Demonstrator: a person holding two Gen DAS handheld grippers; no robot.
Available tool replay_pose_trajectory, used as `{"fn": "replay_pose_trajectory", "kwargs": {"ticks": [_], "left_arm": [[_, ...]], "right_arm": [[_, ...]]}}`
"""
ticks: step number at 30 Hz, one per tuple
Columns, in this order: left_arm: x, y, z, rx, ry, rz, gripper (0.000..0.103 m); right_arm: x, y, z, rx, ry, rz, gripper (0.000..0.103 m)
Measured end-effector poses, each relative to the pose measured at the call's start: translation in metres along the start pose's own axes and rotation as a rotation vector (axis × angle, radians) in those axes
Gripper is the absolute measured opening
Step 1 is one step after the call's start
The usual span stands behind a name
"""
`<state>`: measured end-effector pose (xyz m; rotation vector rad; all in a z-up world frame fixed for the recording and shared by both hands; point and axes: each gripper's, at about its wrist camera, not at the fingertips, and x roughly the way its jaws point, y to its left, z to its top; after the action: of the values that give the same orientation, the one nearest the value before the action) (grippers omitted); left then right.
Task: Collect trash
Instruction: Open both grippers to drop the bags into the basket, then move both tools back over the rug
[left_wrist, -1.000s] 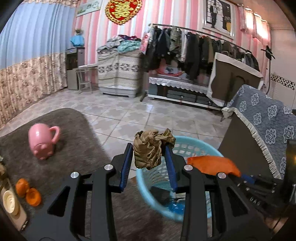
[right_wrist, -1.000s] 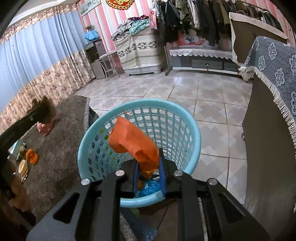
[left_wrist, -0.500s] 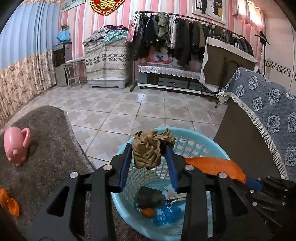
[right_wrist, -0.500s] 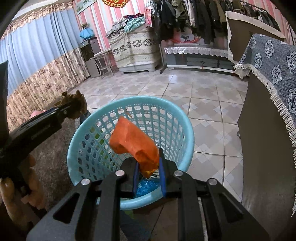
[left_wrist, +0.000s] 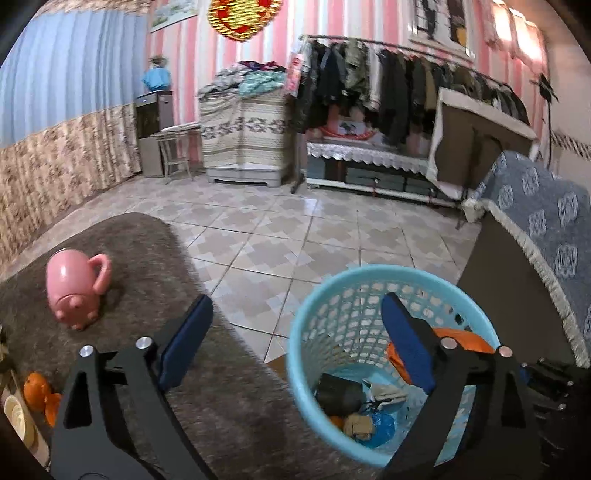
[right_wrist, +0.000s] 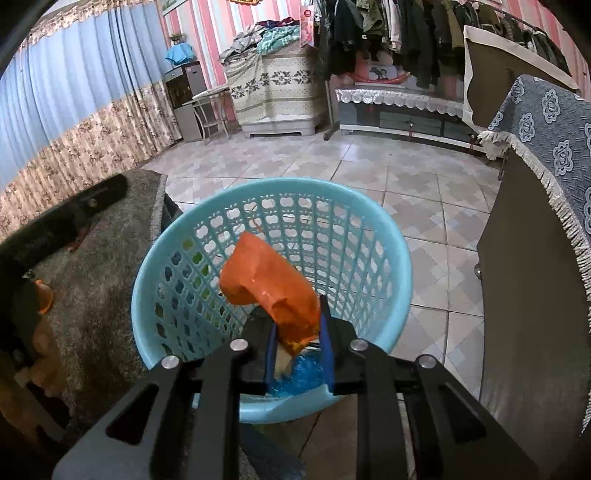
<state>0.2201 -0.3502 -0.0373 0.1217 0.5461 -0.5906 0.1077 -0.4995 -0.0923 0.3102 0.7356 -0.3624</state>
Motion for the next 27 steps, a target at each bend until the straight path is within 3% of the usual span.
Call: {"fn": "replay_pose_trajectory", "kwargs": {"ticks": [1,3,6,8,12,17,20,27], "left_arm": [[-0.003,0.006,0.001,-0.014,-0.008,0.009,0.093],[-0.007,0.015,0.002,-0.028,-0.023,0.03,0.094],[-0.01,0.024,0.002,-0.04,-0.03,0.046,0.094],[-0.009,0.029,0.002,-0.052,-0.025,0.045,0.094],[-0.008,0.032,0.002,-0.055,-0.022,0.053,0.094],[-0.016,0.038,0.004,-0.07,-0.028,0.059,0.094],[-0.023,0.041,0.006,-0.069,-0.03,0.067,0.095],[-0.054,0.055,0.012,-0.062,-0.055,0.115,0.097]], "right_arm": [[0.001,0.003,0.0,-0.01,0.0,-0.007,0.022],[0.002,0.01,0.0,-0.028,-0.008,-0.013,0.041],[-0.001,0.018,0.001,-0.05,-0.037,-0.011,0.06],[-0.001,0.02,0.001,-0.058,-0.041,-0.015,0.061],[-0.006,0.022,0.002,-0.054,-0.077,-0.03,0.078],[-0.012,0.025,0.003,-0.056,-0.114,-0.053,0.082],[-0.019,0.029,0.002,-0.058,-0.146,-0.067,0.091],[-0.035,0.043,0.002,-0.053,-0.216,-0.049,0.091]]}}
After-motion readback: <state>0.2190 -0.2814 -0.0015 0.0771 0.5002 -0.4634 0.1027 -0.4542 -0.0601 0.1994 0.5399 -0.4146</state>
